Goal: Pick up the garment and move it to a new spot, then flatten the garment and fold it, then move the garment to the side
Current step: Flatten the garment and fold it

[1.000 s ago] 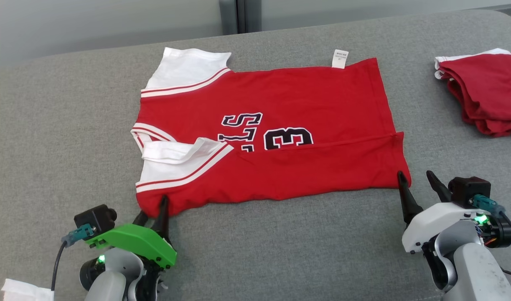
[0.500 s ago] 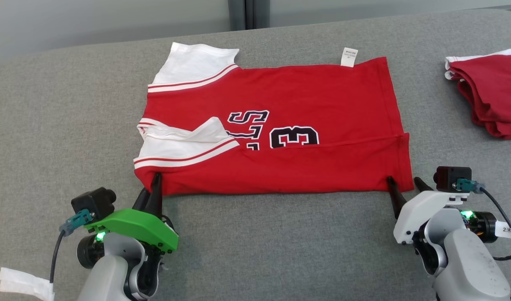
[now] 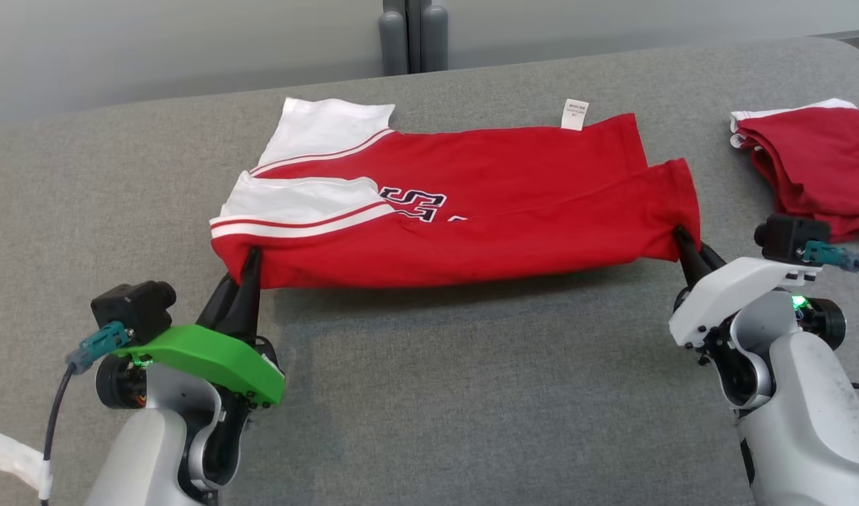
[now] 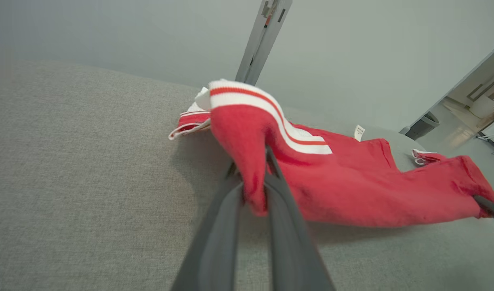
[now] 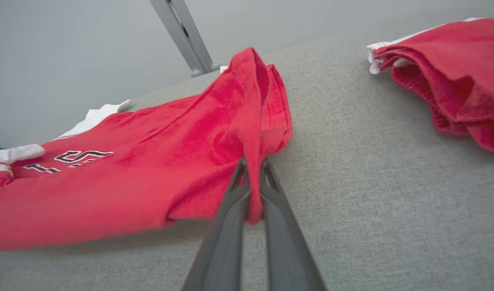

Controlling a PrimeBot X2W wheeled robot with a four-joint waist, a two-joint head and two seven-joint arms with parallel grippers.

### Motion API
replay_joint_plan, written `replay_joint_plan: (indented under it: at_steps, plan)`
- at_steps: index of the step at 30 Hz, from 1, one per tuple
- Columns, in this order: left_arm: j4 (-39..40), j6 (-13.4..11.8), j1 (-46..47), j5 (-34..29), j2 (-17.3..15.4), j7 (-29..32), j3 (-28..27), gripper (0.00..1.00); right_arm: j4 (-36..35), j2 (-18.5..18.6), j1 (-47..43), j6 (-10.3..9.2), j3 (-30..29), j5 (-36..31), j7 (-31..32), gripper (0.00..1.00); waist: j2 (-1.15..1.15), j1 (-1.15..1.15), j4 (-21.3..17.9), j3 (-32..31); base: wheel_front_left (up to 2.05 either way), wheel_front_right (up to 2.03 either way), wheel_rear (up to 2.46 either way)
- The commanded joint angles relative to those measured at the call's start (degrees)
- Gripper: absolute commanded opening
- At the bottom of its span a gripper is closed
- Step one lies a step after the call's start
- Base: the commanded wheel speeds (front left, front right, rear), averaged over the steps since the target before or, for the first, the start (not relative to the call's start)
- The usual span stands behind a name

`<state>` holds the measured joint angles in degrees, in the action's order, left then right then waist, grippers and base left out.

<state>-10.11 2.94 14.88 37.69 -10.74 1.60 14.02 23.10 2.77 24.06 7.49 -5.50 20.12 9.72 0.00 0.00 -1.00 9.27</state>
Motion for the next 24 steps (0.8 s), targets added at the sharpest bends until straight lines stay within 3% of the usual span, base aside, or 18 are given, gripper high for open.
replay_joint_plan:
  at_steps: [1, 8, 14, 23, 24]
  plan:
    - [1.7, -0.6, -1.6, -0.7, -1.2, 0.7, 0.1, 0.0, -1.8, 0.2, -1.5, -0.02, -0.6, 0.1, 0.9, 0.0, 0.0, 0.0, -0.1, -0.8, 0.0, 0.0, 0.0]
    - [13.4, -3.5, -12.1, -1.1, -4.7, 5.5, 0.7, 0.0, -13.7, 0.3, -11.6, -0.03, -3.3, 0.8, 6.0, 0.0, 0.0, 0.0, 0.2, -2.1, 0.0, 0.0, 0.0]
    - [19.7, -6.3, -22.0, 0.6, -3.8, 7.2, 1.9, 0.0, -20.6, 0.3, -21.9, -0.03, -3.4, 3.4, 8.2, 0.0, 0.0, 0.0, 0.1, -2.7, 0.0, 0.0, 0.0]
    - [16.6, -7.1, -27.2, 1.1, -3.0, 7.2, 3.7, 0.0, -17.5, 0.3, -27.3, -0.03, -2.2, 5.7, 6.7, 0.0, 0.0, 0.0, -0.5, -2.7, 0.0, 0.0, 0.0]
    - [15.8, -7.2, -27.2, 0.7, -3.4, 7.2, 3.7, 0.0, -16.7, 0.3, -27.2, -0.03, -2.4, 5.5, 6.3, 0.09, 0.0, 0.0, -0.6, -2.7, 0.0, 0.0, 0.0]
